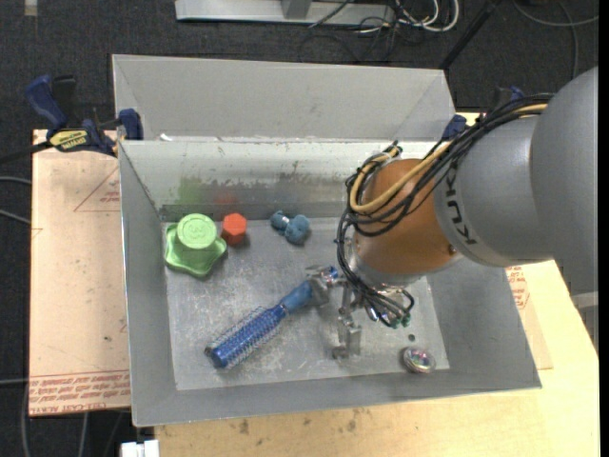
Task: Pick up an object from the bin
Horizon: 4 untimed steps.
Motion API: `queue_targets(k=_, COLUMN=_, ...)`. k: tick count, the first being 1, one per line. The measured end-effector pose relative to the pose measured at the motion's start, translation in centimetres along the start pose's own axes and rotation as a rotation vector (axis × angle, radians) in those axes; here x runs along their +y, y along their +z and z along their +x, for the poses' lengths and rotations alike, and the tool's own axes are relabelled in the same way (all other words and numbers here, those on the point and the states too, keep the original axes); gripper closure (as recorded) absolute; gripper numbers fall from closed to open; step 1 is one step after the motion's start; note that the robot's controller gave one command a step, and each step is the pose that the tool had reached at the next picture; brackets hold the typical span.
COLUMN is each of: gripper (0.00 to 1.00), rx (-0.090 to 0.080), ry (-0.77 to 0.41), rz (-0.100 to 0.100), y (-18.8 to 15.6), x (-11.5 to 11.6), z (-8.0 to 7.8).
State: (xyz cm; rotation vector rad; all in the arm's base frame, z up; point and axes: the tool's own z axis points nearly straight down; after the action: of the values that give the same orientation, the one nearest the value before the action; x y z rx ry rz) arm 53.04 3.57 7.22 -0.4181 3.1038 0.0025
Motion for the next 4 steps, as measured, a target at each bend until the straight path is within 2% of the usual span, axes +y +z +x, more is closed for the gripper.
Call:
queue_targets(k=1, gripper=0.0, rx=-0.003, ry=-0.147, rz=0.002, y=-3.3, x=-2.3, z=-12.5)
queue_targets(k=2, gripper=0.0, rx=0.004, ry=-0.395, rz=-0.002, y=0.3, x=-1.9, z=-11.9)
queue_targets(k=3, gripper=1.0, rx=0.006, ry=-0.395, rz=-0.002, y=0.2, x=-1.9, z=-11.9)
queue_targets(k=4, gripper=1.0, rx=-0.001, ry=-0.424, rz=0.001, y=-12.0, x=-2.0, z=-12.0)
